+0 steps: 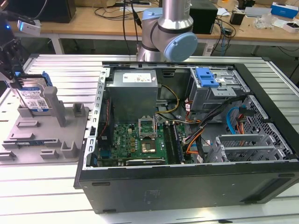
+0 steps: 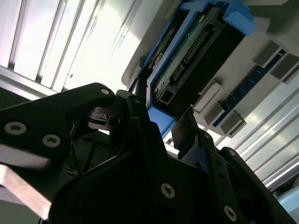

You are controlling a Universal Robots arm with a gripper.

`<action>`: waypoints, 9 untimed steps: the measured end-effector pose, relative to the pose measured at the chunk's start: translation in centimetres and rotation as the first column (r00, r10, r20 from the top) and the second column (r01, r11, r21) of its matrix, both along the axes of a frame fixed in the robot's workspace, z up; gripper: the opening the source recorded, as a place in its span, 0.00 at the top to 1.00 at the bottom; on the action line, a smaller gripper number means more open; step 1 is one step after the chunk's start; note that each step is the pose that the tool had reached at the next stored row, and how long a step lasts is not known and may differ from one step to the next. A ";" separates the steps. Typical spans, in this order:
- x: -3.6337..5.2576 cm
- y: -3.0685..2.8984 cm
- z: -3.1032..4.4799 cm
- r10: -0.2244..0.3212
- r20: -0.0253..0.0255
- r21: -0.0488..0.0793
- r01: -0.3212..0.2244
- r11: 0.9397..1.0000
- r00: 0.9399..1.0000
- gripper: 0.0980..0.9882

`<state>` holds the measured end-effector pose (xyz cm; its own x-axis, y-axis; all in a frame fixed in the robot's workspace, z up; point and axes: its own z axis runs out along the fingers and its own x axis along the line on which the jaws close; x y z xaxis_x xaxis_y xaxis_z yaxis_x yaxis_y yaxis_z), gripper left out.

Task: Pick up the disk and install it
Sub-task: 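Pick up the disk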

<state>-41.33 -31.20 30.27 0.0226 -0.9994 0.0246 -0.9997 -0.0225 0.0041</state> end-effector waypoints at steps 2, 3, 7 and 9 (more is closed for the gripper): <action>0.00 0.00 -0.04 0.000 0.000 0.000 0.000 1.000 1.000 0.59; 0.00 0.00 -0.06 0.000 0.000 0.000 0.000 1.000 1.000 0.67; 0.00 0.00 -0.10 0.000 0.000 0.000 0.000 1.000 1.000 0.67; 0.00 0.00 -0.20 0.000 0.000 0.000 0.000 1.000 1.000 0.67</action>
<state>-41.33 -31.20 30.07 0.0226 -0.9994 0.0246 -0.9997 -0.0225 0.0041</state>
